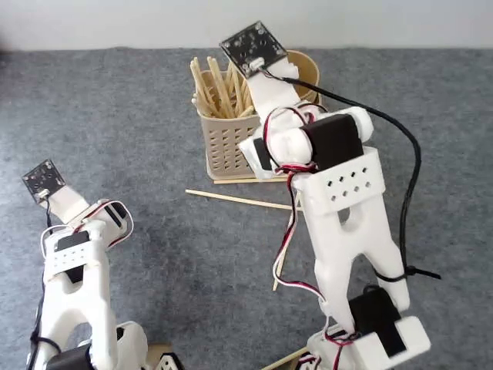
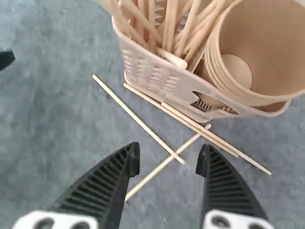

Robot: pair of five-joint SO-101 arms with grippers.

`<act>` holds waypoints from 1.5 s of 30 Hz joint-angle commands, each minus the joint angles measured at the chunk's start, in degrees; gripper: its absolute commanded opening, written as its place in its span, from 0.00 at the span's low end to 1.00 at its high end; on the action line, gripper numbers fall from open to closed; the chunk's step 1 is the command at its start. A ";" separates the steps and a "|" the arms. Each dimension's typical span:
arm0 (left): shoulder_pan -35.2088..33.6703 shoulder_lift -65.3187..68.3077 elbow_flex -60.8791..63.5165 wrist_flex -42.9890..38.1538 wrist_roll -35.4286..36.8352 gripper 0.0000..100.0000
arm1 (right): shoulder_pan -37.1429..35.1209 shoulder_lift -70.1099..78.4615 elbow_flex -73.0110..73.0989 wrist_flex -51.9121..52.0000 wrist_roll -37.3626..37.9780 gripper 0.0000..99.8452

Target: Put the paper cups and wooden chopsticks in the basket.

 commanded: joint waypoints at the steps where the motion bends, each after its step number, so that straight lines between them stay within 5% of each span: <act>1: 0.09 -1.58 -1.45 -1.05 -0.62 0.19 | 0.48 -3.82 8.18 2.07 3.34 0.21; 9: 0.09 -1.58 -1.45 -1.05 -0.62 0.19 | 2.86 -3.82 29.63 -11.56 9.49 0.21; 19: 0.09 -1.58 -1.45 -1.05 -0.62 0.19 | 4.00 -3.82 45.71 -25.10 0.79 0.21; 28: 0.09 -1.58 -1.45 -1.05 -0.62 0.19 | 6.02 -3.74 57.14 -46.46 3.25 0.21; 45: 0.09 -1.58 -1.45 -1.05 -0.62 0.19 | 7.16 7.08 57.41 -50.07 2.64 0.21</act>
